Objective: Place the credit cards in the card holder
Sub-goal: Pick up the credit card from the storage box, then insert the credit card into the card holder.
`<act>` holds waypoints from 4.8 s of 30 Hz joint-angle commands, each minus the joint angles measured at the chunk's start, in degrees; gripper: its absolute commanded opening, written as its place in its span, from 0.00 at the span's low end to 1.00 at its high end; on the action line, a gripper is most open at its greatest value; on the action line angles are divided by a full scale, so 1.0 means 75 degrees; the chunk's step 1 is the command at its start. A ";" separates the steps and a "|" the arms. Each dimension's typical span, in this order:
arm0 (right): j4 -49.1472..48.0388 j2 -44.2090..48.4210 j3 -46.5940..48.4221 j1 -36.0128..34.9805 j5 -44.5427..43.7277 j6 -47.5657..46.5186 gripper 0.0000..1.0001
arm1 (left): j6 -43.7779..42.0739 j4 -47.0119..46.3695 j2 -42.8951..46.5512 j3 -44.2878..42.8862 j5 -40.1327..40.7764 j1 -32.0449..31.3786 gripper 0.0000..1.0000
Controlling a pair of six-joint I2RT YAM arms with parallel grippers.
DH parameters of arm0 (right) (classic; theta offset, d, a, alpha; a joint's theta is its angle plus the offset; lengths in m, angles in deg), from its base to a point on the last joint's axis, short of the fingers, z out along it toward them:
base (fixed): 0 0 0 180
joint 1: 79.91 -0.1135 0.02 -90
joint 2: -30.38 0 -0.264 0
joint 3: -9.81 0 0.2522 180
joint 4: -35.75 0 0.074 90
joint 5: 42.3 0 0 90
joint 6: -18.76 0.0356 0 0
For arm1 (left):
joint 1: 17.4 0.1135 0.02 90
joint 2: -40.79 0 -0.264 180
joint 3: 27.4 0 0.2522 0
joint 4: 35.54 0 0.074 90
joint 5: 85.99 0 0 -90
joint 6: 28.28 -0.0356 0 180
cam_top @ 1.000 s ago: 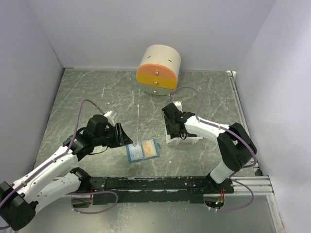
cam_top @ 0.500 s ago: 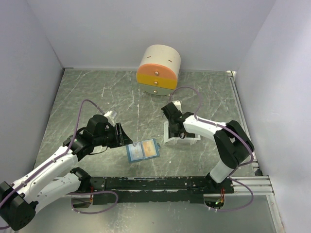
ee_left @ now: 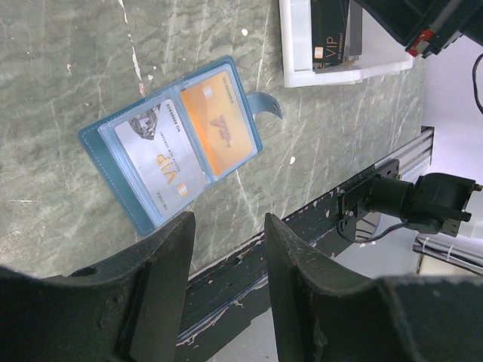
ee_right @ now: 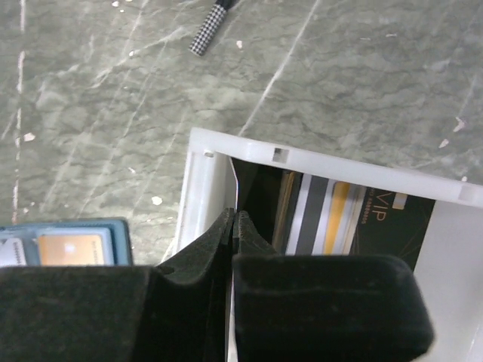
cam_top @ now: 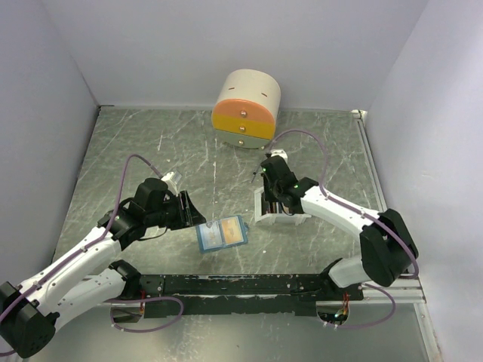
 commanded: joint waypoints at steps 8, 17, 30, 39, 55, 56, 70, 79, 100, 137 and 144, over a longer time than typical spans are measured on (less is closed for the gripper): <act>-0.0387 0.0025 -0.0294 0.0020 0.0610 0.0144 0.00 | 0.0046 -0.0303 -0.0009 0.0044 -0.0219 -0.0038 0.53; -0.0380 -0.0590 -0.0188 0.0021 0.0451 0.0224 0.08 | 0.0037 -0.0230 0.0043 0.0024 -0.0183 -0.0037 0.53; -0.0221 -0.0554 -0.0138 0.0028 0.0251 0.0225 0.00 | 0.0026 -0.0219 0.0014 0.0027 -0.0178 -0.0037 0.53; 0.0867 0.0617 0.0459 0.0022 -0.0358 0.0021 0.00 | 0.0059 -0.0278 0.0104 0.0000 -0.0266 -0.0033 0.53; -0.0853 0.2349 -0.0223 0.0022 0.3330 0.1422 0.00 | 0.1118 -0.1146 0.0799 -0.0063 -0.1128 -0.0030 0.52; -0.1232 0.2485 -0.0410 0.0016 0.3626 0.1676 0.00 | 0.1259 -0.1246 0.0870 -0.0008 -0.1194 -0.0029 0.53; -0.5442 0.2791 -0.2434 -0.0580 0.5472 0.4892 0.00 | 0.2772 -0.4069 0.0516 0.1076 -0.2165 -0.0036 0.53; -0.6421 0.2228 -0.2567 -0.1043 0.5533 0.5412 0.00 | 0.2942 -0.4621 0.0138 0.1170 -0.2206 -0.0032 0.46; -0.2602 0.2378 -0.1526 -0.1250 0.3200 0.3293 0.57 | 0.2210 -0.2697 0.0597 0.1285 -0.0970 -0.0035 0.07; -0.0338 -0.1698 0.0421 -0.1788 0.1835 0.0917 0.49 | 0.0499 -0.2089 -0.2440 0.0685 -0.2386 0.0895 0.07; -0.0418 -0.1838 0.0329 -0.2133 0.1870 0.1218 0.39 | 0.0046 -0.1604 -0.2442 0.0606 -0.2431 0.1027 0.07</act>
